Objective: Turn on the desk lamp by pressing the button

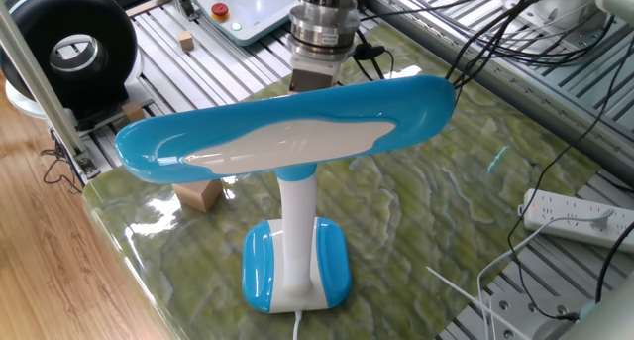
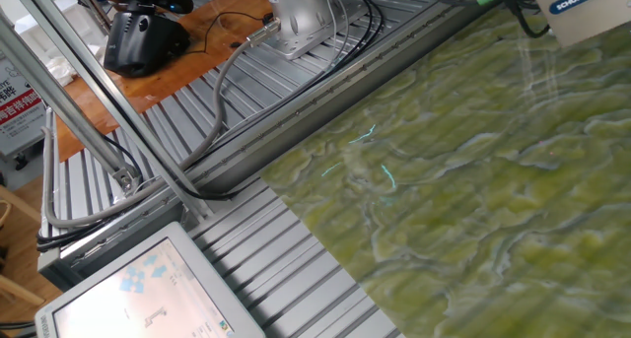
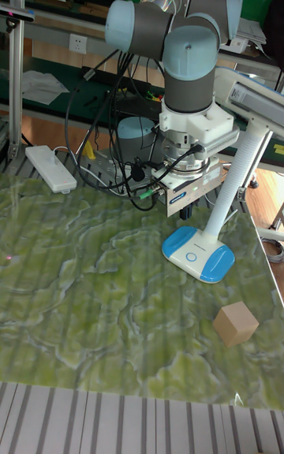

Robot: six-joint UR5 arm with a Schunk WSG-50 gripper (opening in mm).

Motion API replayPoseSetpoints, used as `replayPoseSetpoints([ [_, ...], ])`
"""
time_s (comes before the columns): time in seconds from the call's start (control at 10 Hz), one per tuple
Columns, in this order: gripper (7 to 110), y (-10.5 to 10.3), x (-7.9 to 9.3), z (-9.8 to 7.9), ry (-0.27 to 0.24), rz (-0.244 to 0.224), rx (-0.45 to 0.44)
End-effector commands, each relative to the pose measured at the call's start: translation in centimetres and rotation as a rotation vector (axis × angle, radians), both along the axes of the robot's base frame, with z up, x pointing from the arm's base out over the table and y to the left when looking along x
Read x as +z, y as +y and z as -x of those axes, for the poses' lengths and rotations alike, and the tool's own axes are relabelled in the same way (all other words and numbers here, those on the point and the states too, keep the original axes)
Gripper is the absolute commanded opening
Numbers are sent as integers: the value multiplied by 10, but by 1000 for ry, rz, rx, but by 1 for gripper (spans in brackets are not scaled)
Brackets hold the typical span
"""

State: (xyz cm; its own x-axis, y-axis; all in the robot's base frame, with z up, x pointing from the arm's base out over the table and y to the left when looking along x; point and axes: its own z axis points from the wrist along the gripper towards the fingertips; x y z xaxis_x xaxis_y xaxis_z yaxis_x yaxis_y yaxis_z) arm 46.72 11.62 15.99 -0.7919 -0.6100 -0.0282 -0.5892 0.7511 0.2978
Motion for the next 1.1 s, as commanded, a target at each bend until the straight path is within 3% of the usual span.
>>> replayPoseSetpoints([
  [0.0,7,2,1,-1,-6,3,-11],
  [0.5,7,2,-5,0,-13,11,-22],
  [0.7,7,-4,-3,-10,-31,26,-42],
  [0.9,7,-19,-4,-17,-47,81,-68],
  [1.0,7,-13,-3,-22,-61,57,-85],
])
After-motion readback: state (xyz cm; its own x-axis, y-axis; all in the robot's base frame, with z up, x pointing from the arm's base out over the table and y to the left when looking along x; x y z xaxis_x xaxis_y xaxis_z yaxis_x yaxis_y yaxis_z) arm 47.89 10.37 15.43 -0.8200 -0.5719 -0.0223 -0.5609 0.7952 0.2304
